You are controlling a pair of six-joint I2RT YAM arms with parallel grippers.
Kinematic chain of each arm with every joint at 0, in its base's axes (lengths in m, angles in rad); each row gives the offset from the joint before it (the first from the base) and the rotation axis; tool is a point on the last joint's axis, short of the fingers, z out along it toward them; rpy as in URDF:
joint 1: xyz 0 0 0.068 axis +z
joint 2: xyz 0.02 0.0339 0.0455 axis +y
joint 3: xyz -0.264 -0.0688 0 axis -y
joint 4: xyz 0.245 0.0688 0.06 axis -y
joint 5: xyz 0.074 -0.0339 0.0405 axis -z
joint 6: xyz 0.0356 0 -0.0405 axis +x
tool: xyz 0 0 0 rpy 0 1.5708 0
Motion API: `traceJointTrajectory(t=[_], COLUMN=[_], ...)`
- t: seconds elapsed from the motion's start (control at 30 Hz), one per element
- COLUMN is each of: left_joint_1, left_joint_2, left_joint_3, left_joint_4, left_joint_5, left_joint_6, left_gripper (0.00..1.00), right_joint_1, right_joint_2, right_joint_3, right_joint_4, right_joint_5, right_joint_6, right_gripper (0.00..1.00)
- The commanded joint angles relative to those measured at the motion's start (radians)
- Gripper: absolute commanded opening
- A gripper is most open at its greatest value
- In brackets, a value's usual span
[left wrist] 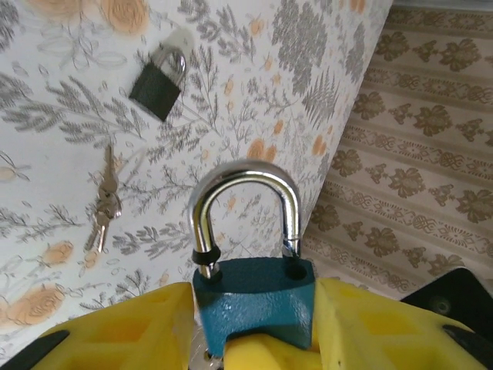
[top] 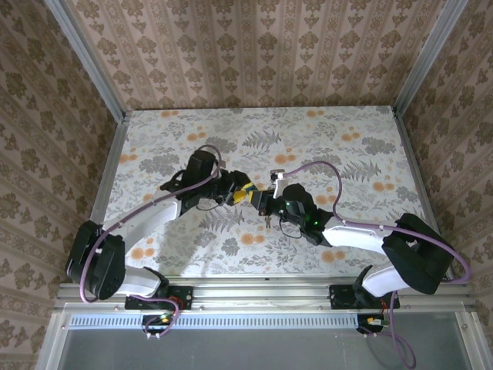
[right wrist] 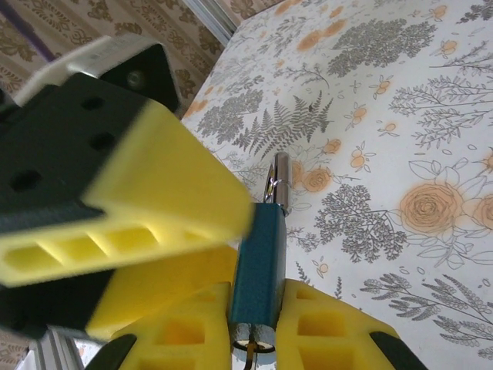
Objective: Unlock with the key
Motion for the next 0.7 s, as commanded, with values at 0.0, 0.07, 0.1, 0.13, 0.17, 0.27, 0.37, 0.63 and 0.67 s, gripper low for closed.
traceJointTrajectory(t=[0.0,0.07,0.1,0.13,0.17,0.27,0.37,0.63,0.67], left_joint_1=[0.042,0.060,0.070,0.076,0.081,0.082,0.085,0.104,0.105], left_joint_2=[-0.063,-0.085,-0.094,-0.101,-0.106,-0.110,-0.118,-0.157,-0.155], left_joint_3=[0.027,0.031,0.032,0.035,0.053,0.134,0.180,0.217,0.230], left_joint_4=[-0.062,-0.094,-0.102,-0.116,-0.159,-0.372,-0.478,-0.492,-0.501], left_joint_5=[0.020,0.023,0.028,0.036,0.038,-0.017,-0.054,0.017,0.029], left_joint_6=[0.099,0.138,0.162,0.195,0.250,0.443,0.562,0.695,0.712], left_gripper=[0.46,0.48,0.50,0.51,0.51,0.52,0.52,0.54,0.55], right_joint_1=[-0.018,-0.026,-0.030,-0.034,-0.041,-0.061,-0.085,-0.113,-0.115], right_joint_2=[-0.063,-0.072,-0.078,-0.082,-0.087,-0.100,-0.110,-0.150,-0.159], right_joint_3=[-0.010,-0.012,-0.012,-0.012,-0.013,-0.006,0.008,0.104,0.116], right_joint_4=[0.007,-0.002,-0.007,-0.010,-0.012,-0.026,-0.044,-0.200,-0.223], right_joint_5=[-0.028,-0.046,-0.057,-0.068,-0.085,-0.152,-0.217,-0.408,-0.426], right_joint_6=[-0.035,-0.043,-0.049,-0.055,-0.062,-0.082,-0.095,-0.231,-0.250], right_gripper=[0.02,0.02,0.02,0.01,0.01,0.01,0.01,0.01,0.01])
